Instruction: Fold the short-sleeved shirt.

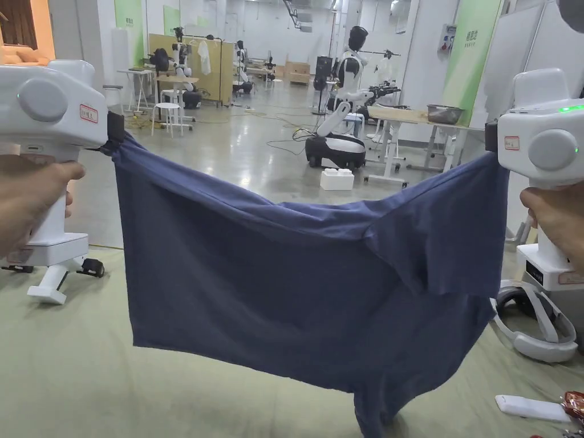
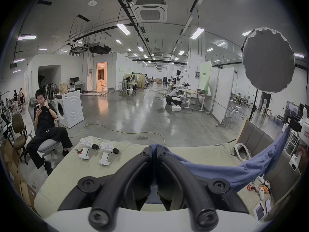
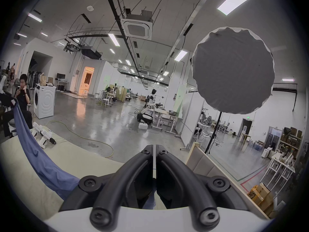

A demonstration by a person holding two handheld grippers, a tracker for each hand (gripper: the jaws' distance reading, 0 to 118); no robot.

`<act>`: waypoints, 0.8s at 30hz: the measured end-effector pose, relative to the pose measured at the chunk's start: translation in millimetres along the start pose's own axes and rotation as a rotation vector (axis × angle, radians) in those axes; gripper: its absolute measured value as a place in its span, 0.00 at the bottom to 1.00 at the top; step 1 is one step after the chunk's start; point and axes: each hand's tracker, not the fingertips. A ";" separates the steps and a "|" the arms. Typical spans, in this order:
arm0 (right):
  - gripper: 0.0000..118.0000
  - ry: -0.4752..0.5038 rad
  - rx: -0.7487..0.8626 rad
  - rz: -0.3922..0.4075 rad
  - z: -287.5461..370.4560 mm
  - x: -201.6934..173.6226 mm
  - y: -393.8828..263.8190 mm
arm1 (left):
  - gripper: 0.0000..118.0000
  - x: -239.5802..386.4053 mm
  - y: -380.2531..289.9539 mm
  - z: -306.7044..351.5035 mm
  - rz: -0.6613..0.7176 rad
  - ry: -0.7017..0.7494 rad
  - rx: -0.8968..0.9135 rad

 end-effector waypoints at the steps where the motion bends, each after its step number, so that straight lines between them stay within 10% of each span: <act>1: 0.04 0.003 -0.001 -0.001 1.1 -1.2 -2.4 | 0.06 2.1 -3.9 1.1 -0.002 0.001 0.000; 24: 0.04 0.059 -0.216 -0.096 154.2 -34.1 -229.9 | 0.06 -19.5 -264.9 102.1 0.041 -0.049 -0.200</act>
